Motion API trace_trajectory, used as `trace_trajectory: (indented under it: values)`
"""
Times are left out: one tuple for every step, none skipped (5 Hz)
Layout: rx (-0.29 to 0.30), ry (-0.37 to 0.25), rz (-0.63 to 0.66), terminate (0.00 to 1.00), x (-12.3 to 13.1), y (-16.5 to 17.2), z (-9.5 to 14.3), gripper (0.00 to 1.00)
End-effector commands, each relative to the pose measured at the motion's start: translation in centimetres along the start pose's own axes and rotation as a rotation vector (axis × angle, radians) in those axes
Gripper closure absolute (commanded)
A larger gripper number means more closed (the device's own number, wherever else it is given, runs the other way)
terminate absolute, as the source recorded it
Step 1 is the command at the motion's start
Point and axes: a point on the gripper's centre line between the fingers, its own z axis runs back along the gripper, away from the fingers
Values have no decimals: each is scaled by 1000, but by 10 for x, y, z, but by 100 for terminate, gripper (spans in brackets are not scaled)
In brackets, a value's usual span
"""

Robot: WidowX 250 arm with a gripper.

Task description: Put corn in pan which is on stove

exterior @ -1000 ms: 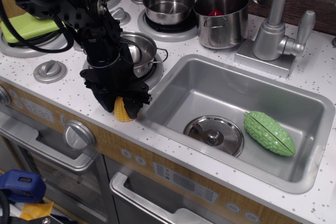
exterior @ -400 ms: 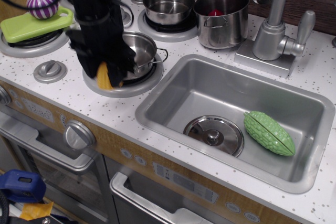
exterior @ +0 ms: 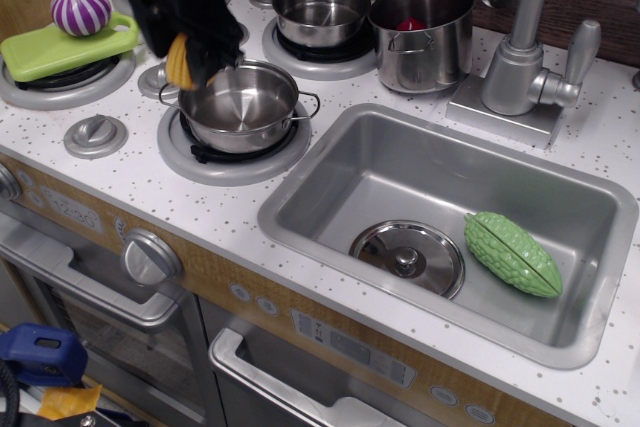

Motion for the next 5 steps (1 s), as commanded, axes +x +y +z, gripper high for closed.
trace_trajectory:
  values:
    - [-54,-80,-32,0,16,20,-20,0]
    - [-114,-102,-29,0,13,17,-42,0]
    - [-114,-102,-29,0,13,17,-42,0]
    - [-114,-102,-29,0,13,17,-42,0]
    - [-114,-102,-29,100,13,17,-42,0]
